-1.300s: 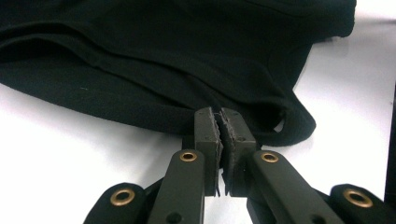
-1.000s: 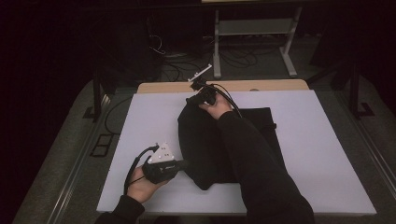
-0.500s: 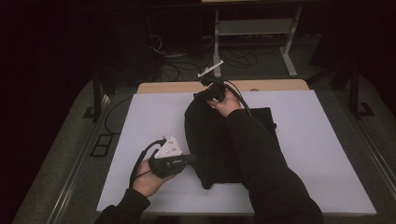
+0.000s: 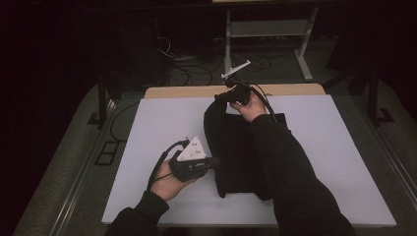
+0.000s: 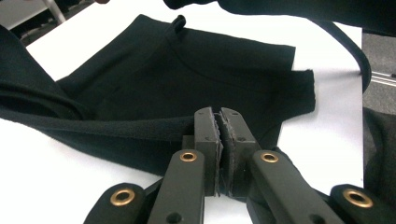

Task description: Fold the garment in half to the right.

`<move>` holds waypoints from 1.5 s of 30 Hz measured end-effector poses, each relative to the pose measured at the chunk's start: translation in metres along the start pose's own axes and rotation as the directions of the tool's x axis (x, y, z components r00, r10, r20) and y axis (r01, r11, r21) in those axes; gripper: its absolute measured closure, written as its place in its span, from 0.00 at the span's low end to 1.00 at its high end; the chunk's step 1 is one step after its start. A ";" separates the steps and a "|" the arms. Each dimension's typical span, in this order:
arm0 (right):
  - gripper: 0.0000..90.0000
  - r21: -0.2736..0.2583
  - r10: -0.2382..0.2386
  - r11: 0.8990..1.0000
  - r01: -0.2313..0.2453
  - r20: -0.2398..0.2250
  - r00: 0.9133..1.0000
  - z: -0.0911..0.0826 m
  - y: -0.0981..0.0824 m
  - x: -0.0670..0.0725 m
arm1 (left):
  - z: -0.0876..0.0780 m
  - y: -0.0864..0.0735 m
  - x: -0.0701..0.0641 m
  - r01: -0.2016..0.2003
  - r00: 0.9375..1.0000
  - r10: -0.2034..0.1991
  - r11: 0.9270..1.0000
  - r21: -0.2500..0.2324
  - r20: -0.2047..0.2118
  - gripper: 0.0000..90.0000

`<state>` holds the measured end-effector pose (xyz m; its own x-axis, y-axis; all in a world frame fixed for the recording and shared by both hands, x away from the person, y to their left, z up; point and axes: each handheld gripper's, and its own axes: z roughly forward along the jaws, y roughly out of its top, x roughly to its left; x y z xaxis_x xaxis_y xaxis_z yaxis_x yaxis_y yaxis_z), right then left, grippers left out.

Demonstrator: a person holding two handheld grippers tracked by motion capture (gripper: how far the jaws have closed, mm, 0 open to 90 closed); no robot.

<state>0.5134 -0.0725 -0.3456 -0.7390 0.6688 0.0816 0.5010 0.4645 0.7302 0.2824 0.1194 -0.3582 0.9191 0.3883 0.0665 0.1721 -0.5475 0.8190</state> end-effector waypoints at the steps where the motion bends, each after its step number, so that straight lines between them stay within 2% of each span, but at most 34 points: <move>1: 0.94 -0.001 0.003 1.000 -0.003 0.004 1.000 -0.003 -0.001 -0.002 | 0.001 0.001 0.000 -0.003 1.000 0.003 1.000 -0.001 0.002 0.94; 14: 0.94 -0.022 0.026 0.999 -0.025 0.034 0.999 -0.026 -0.009 -0.018 | 0.017 0.022 -0.003 -0.028 0.999 0.028 0.999 -0.020 0.022 0.94; 27: 0.94 -0.042 0.063 0.997 -0.061 0.054 0.997 -0.047 -0.028 -0.040 | 0.045 0.049 -0.012 -0.077 0.995 0.079 0.997 -0.029 0.064 0.94; 45: 0.94 -0.078 0.129 0.989 -0.123 0.083 0.988 -0.079 -0.054 -0.067 | 0.079 0.071 -0.022 -0.089 0.990 0.093 0.995 -0.041 0.110 0.94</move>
<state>0.5006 -0.1881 -0.3370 -0.6281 0.7690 0.1190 0.5516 0.3321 0.7651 0.3027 0.0129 -0.3464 0.9645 0.2518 0.0794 0.0747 -0.5488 0.8326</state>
